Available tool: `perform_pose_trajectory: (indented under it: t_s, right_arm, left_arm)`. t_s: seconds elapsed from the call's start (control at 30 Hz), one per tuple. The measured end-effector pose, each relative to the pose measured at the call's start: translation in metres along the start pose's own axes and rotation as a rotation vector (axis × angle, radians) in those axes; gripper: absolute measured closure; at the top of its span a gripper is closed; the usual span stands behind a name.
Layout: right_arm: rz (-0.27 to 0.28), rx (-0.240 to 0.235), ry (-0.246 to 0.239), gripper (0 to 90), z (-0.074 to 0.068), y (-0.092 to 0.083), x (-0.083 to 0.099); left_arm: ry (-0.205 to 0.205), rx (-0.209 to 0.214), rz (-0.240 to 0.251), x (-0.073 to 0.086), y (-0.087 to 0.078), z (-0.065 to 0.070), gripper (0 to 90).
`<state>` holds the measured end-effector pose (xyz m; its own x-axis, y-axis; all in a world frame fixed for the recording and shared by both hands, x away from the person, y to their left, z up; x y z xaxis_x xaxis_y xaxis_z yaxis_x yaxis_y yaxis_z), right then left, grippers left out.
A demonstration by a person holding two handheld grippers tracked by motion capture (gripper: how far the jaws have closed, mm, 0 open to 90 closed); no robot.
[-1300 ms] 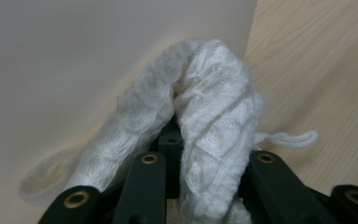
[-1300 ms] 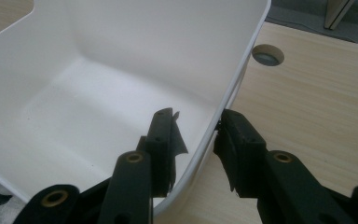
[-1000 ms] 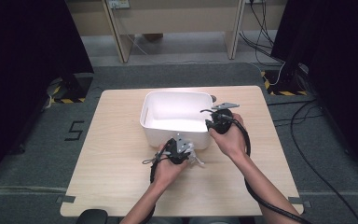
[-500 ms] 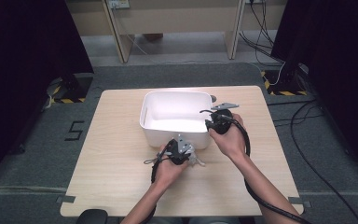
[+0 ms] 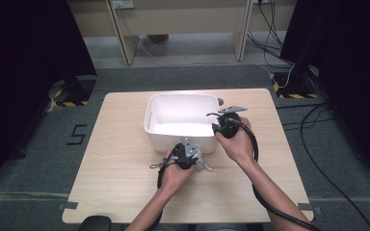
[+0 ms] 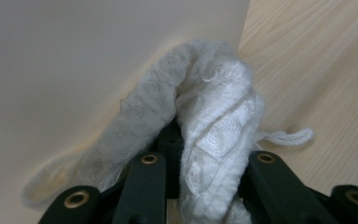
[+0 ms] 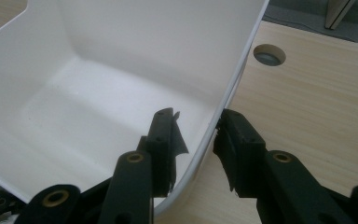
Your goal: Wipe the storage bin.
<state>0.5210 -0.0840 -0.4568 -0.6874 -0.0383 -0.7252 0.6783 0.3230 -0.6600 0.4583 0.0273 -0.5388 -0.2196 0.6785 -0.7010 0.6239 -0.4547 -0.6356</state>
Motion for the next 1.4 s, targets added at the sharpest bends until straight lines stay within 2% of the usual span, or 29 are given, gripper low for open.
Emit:
perform_pose_trajectory:
  t_s: [0.2, 0.5, 0.83, 1.1, 1.4]
  right_arm:
    - [-0.002, -0.005, 0.010, 66.8, 0.000, 0.001, -0.001]
    - [0.004, 0.001, 0.016, 66.9, 0.000, 0.000, 0.000]
    - [0.003, -0.001, 0.017, 66.8, 0.000, 0.000, 0.000]
    - [0.002, -0.008, 0.022, 66.4, 0.000, 0.000, 0.000]
    - [0.002, -0.012, 0.023, 66.4, 0.000, 0.001, -0.001]
  left_arm:
    - [-0.007, 0.004, 0.004, -0.004, -0.001, 0.001, 74.6]
    - [-0.018, -0.005, 0.036, -0.016, -0.009, 0.001, 74.6]
    - [-0.008, -0.013, 0.071, -0.034, -0.022, -0.002, 74.6]
    - [-0.017, -0.012, 0.082, -0.041, -0.027, -0.005, 74.6]
    - [-0.008, -0.018, 0.111, -0.055, -0.034, -0.004, 74.5]
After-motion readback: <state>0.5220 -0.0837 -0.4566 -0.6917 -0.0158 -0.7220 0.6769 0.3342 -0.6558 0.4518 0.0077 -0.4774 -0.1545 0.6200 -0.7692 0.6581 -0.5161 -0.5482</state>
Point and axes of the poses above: each handheld gripper's, and its own axes: y roughly forward along the jaws, x roughly out of its underside, z roughly to its right, the point moved 9 cm from there along y, roughly forward along the jaws, and after that the axes turned 14 degrees about y, right-handed, at the moved point
